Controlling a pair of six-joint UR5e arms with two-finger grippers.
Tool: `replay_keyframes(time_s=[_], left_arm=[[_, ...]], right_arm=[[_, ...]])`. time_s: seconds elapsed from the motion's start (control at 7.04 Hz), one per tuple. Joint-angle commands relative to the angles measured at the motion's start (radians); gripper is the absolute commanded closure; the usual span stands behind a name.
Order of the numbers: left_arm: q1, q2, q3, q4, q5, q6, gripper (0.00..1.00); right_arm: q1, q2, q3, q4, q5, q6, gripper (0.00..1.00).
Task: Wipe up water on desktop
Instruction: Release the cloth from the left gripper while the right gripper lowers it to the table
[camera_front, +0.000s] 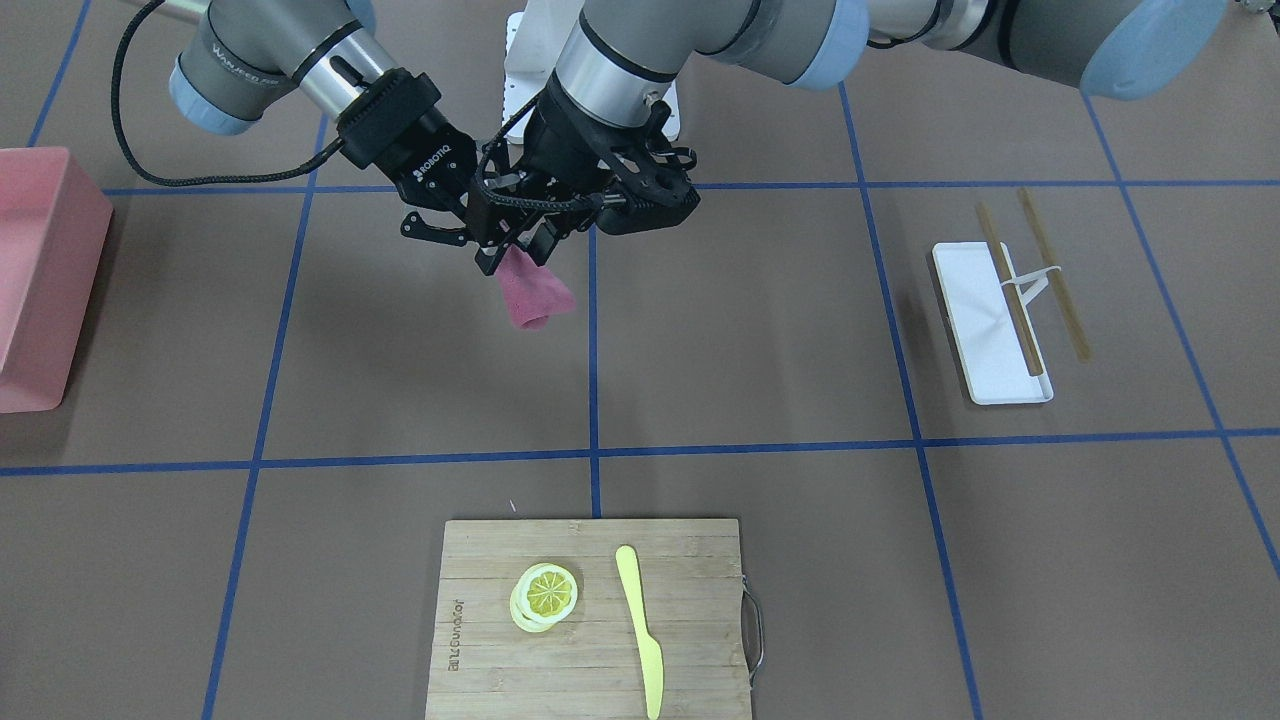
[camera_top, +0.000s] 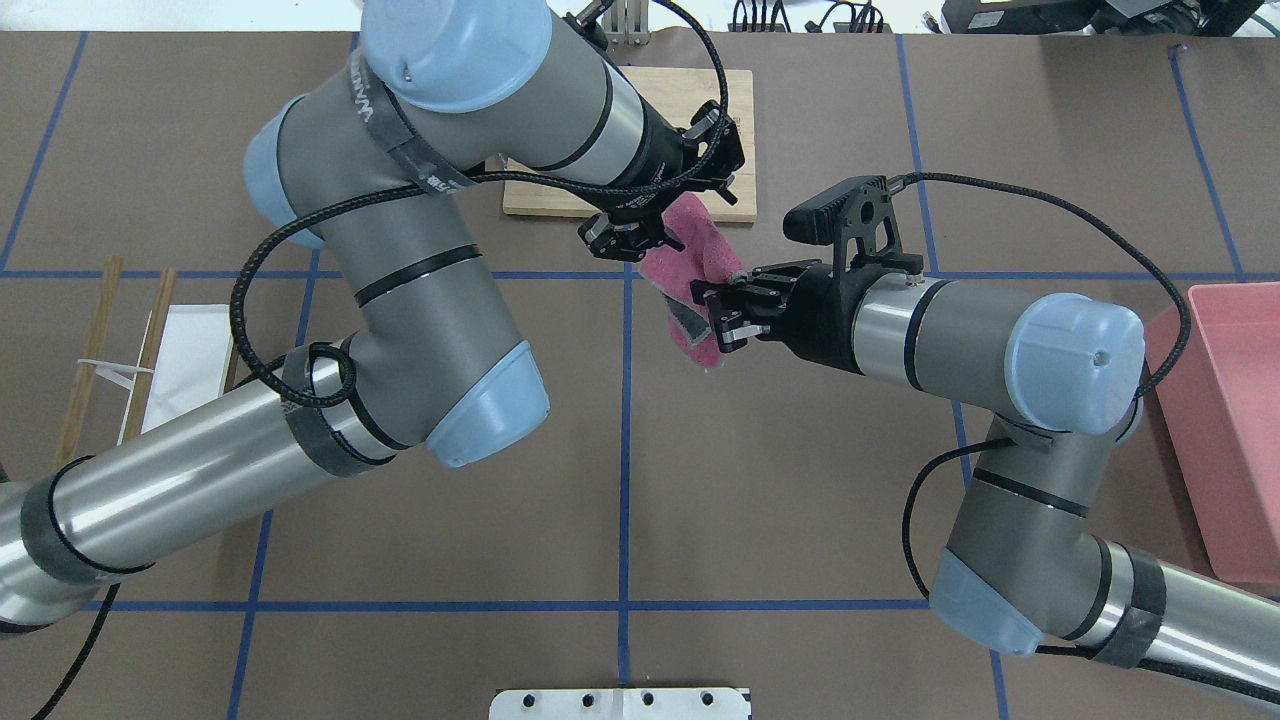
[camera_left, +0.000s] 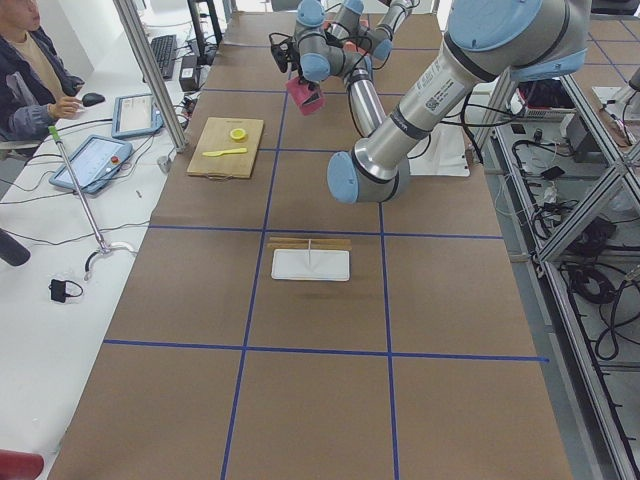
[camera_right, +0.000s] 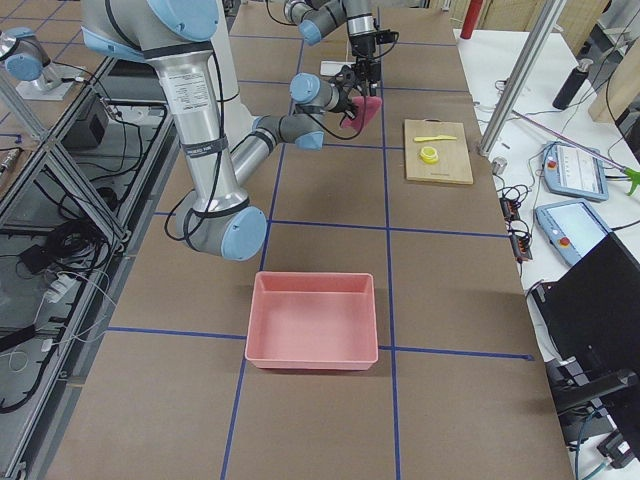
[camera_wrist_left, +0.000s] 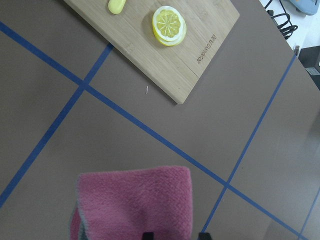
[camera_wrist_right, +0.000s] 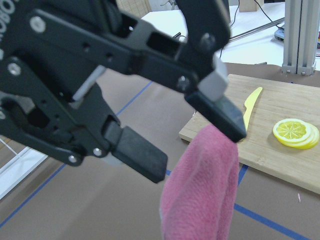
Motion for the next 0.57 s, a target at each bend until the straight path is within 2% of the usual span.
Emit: replay_keyframes(time_s=[0.0,0.28,0.43], left_arm=[[-0.049,0.108,-0.124,-0.036,0.0,0.012,0.03],[-0.086,0.229,-0.156,-0.184,-0.008,0.018,0.03],[-0.095,0.248,-0.156,-0.214,-0.009,0.018,0.03]], right_arm=[[-0.071,-0.004,-0.02,-0.075,-0.051,0.162,1.0],[-0.149,0.022,0.006,-0.3,-0.073,0.402,1.0],[-0.174,0.011,0.009,-0.346,-0.076,0.407,1.0]])
